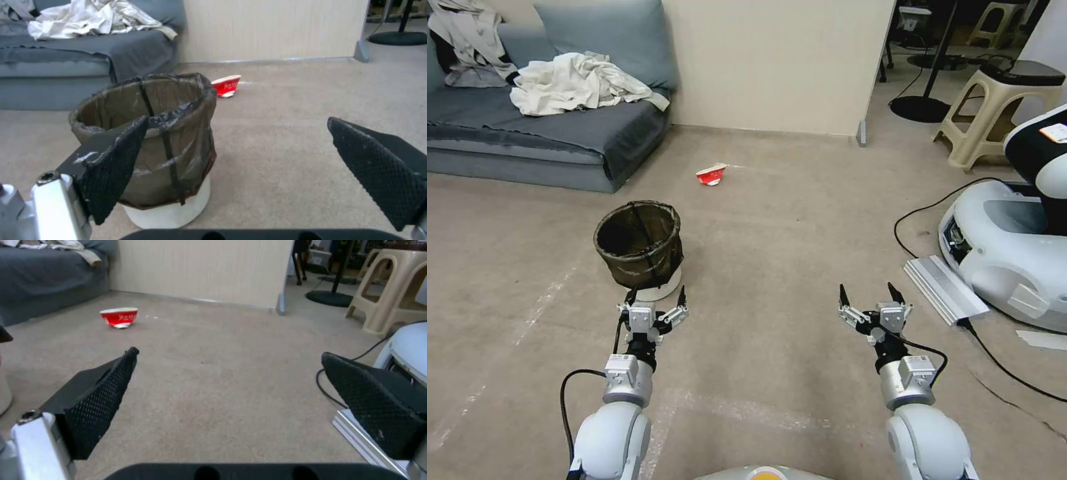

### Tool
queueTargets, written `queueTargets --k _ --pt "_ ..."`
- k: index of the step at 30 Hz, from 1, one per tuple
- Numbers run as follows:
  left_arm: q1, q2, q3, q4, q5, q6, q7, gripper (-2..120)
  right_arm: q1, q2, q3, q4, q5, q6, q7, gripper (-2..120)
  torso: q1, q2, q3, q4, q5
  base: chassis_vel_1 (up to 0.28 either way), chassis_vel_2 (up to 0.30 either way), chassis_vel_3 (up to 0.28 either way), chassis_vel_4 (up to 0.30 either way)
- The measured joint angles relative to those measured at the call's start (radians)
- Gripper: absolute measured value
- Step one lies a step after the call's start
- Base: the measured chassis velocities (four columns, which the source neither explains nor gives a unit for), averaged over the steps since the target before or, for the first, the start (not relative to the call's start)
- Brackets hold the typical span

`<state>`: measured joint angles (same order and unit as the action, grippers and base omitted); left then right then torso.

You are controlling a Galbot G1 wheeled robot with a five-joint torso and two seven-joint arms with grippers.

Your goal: Pick up the trash can from the floor.

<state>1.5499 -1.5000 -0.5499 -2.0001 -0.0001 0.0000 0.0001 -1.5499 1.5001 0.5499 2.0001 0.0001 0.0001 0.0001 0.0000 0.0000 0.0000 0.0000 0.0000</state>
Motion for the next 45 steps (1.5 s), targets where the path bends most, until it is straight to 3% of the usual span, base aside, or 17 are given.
queueTargets --k 24,27,34,36,37,45 --pt "0.003 0.000 -0.001 -0.004 -0.004 0.004 0.000 100 -0.011 0.000 0.011 0.021 0.011 -0.018 0.000 100 0.000 0.000 0.000 0.0002 0.0003 0.000 0.000 0.000 0.000" --pt "0.020 -0.004 -0.012 -0.053 -0.030 0.035 0.004 100 -0.037 0.001 0.042 0.081 0.041 -0.064 0.004 100 0.000 0.000 0.000 -0.0001 -0.0004 0.000 0.000 0.000 0.000" --pt "0.104 -0.026 -0.062 -0.269 -0.152 0.187 0.029 100 -0.137 0.007 0.155 0.301 0.154 -0.242 0.018 100 0.000 0.000 0.000 0.0000 0.0000 0.000 0.000 0.000 0.000" --pt "0.123 -0.029 -0.073 -0.301 -0.170 0.184 0.041 100 -0.153 0.004 0.170 0.330 0.186 -0.233 0.022 100 0.000 0.000 0.000 -0.0006 0.0001 0.000 0.000 0.000 0.000" --pt "0.138 -0.031 -0.080 -0.301 -0.172 0.144 0.052 100 -0.157 -0.008 0.174 0.331 0.218 -0.176 0.025 100 0.000 0.000 0.000 0.0005 0.0000 0.000 0.000 0.000 0.000" --pt "0.149 -0.031 -0.086 -0.252 -0.164 0.066 0.094 100 -0.155 -0.025 0.166 0.295 0.239 -0.067 0.009 100 0.000 0.000 0.000 0.0000 0.0000 0.000 0.000 0.000 0.000"
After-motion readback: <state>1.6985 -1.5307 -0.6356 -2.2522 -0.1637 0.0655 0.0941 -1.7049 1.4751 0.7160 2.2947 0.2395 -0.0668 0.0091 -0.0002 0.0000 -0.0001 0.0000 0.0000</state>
